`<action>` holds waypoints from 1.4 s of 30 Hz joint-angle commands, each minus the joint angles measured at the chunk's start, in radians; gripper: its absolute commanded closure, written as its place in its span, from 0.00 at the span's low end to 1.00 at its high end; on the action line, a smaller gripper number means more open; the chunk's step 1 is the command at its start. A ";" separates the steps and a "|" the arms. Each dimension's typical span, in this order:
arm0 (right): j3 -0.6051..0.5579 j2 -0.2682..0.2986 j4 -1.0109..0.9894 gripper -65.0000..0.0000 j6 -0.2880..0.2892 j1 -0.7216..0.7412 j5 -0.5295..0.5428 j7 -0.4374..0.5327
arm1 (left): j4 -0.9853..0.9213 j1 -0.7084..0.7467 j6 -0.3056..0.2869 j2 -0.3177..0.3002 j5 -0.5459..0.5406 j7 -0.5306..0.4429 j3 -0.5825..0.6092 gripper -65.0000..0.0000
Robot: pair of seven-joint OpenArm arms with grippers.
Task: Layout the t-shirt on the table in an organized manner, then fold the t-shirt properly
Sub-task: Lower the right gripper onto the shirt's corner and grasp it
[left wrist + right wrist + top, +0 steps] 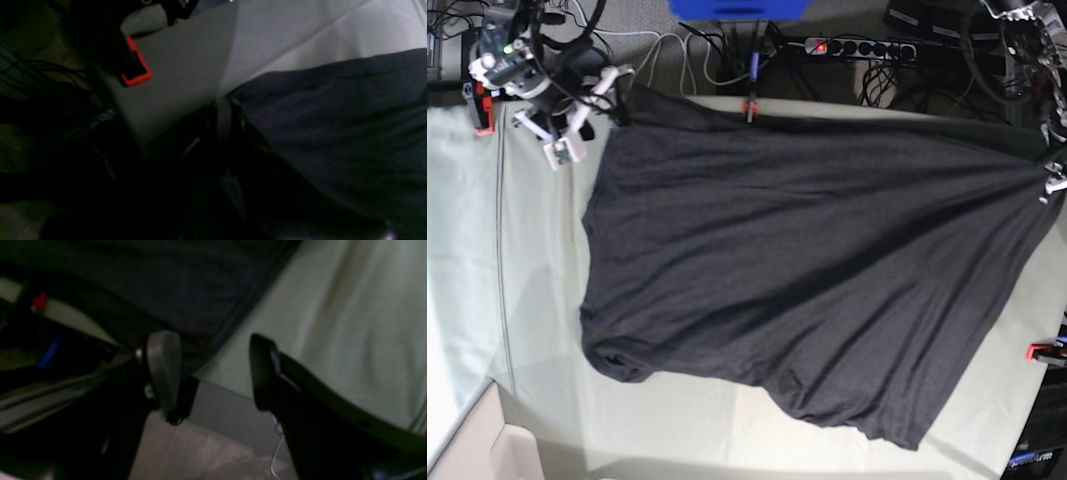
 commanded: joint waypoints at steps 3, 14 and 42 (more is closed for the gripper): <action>0.005 0.001 -0.043 0.48 -0.001 0.001 0.009 0.016 | 0.015 -0.003 0.003 -0.018 0.006 -0.025 -0.004 1.00; -0.037 -0.011 -0.159 0.49 -0.001 0.010 0.012 0.020 | 0.015 -0.003 0.003 -0.018 0.006 -0.025 -0.004 1.00; -0.098 0.072 -0.162 1.00 -0.001 0.505 0.008 -0.231 | 0.027 -0.031 0.003 -0.020 0.006 -0.025 -0.006 1.00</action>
